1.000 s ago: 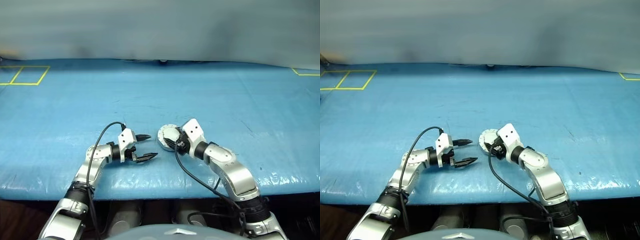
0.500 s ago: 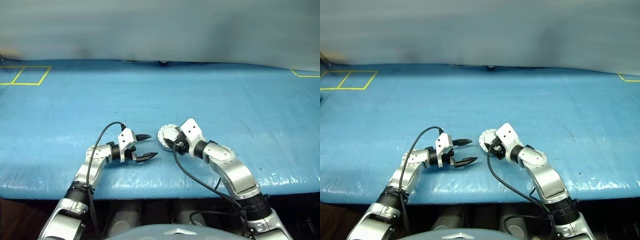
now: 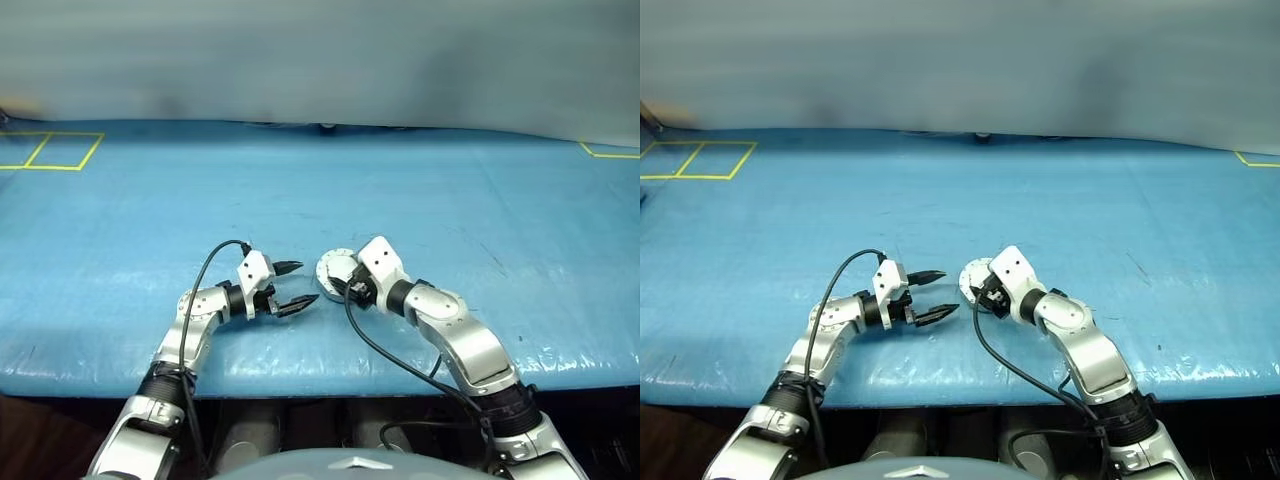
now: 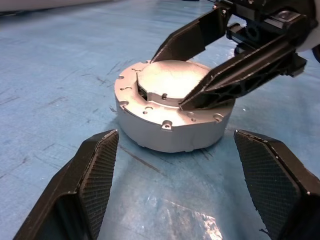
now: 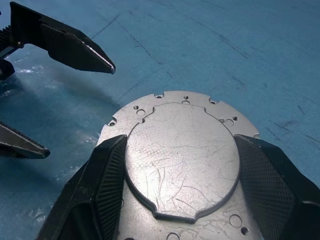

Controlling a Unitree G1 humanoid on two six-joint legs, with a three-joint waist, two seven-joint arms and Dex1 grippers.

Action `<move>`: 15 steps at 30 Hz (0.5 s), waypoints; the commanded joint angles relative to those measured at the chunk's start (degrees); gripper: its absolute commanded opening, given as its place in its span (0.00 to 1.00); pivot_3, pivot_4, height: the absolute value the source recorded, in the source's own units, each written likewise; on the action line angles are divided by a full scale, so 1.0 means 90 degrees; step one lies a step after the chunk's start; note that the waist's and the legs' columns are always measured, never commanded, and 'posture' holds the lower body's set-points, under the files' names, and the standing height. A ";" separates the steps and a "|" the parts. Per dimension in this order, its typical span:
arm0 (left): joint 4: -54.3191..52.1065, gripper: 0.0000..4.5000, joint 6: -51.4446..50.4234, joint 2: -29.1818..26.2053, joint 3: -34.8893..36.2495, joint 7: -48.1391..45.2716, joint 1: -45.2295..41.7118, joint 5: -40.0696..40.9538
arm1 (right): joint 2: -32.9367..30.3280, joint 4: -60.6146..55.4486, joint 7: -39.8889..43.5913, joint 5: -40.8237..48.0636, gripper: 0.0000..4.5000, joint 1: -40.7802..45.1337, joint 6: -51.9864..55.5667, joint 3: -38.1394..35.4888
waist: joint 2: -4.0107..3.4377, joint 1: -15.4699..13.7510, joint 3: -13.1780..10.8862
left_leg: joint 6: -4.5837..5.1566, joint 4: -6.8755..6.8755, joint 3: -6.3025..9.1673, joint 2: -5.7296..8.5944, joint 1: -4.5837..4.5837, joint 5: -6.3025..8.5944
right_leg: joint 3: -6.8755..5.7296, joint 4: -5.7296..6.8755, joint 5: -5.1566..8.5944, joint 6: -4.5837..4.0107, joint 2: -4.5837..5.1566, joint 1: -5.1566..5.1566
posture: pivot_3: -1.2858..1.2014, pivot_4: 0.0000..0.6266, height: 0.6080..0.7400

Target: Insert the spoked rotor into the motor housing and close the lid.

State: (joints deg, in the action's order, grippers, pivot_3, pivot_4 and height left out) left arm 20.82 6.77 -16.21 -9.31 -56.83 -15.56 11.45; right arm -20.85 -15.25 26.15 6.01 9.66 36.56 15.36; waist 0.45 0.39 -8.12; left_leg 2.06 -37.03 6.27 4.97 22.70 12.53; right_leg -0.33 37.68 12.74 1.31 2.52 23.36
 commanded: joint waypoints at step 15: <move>0.0691 0.01 0.0043 0.0448 -0.0120 0.0165 -0.0754 -0.0228 | -0.0040 0.0554 -0.0367 -0.0266 0.67 -0.0512 0.0410 -0.0074 | 0.0006 -0.0018 0.0004 | 0.0000 0.0005 0.0006 0.0000 0.0006 0.0000 | -0.0022 -0.0014 0.0000 0.0002 0.0007 -0.0001 | 0.52 0.24 1.00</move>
State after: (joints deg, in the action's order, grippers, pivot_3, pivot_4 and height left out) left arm 27.38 6.65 -12.48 -9.92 -55.09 -21.41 9.56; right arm -20.03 -16.24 24.96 6.02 8.19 36.46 14.77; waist 0.50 0.23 -8.09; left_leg 2.06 -36.98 6.32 4.97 22.76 12.53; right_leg -0.53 37.54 12.73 1.33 2.58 23.35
